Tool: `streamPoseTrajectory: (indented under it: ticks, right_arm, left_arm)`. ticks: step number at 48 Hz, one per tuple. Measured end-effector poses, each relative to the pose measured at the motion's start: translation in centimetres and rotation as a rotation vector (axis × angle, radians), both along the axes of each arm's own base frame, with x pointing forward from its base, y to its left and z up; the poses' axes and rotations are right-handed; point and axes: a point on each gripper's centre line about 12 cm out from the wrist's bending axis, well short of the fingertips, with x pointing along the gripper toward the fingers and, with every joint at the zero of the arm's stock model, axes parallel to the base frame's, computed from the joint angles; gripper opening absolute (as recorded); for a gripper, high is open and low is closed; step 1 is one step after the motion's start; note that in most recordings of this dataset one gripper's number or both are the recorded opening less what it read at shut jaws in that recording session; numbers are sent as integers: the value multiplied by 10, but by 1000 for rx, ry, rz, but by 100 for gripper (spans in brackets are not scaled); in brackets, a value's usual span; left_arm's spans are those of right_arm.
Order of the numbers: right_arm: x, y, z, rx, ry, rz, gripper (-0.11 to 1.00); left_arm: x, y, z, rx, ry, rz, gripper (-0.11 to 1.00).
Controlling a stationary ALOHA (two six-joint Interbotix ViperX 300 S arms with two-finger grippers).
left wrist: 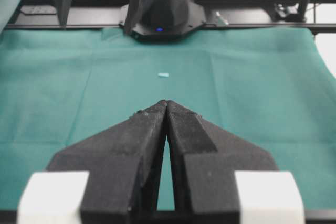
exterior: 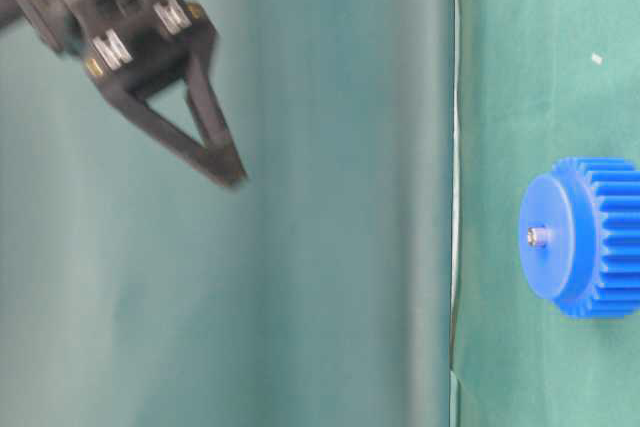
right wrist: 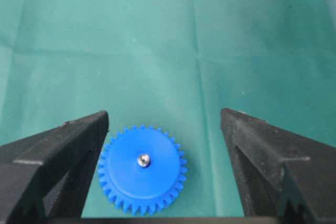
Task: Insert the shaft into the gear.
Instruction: 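Open the right gripper and raise it away from the gear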
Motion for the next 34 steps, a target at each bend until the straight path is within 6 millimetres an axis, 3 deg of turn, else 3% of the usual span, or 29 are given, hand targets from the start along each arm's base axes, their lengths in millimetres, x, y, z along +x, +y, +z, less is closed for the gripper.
streamPoseTrajectory:
  ticks: [20, 34]
  right_arm:
    - [-74, 11, 20, -15, -102, 0, 90]
    - [-111, 16, 13, -15, -128, -1, 90]
  left_arm:
    - [0, 0, 0, -3, 0, 2, 0]
    - [0, 0, 0, -8, -1, 2, 0]
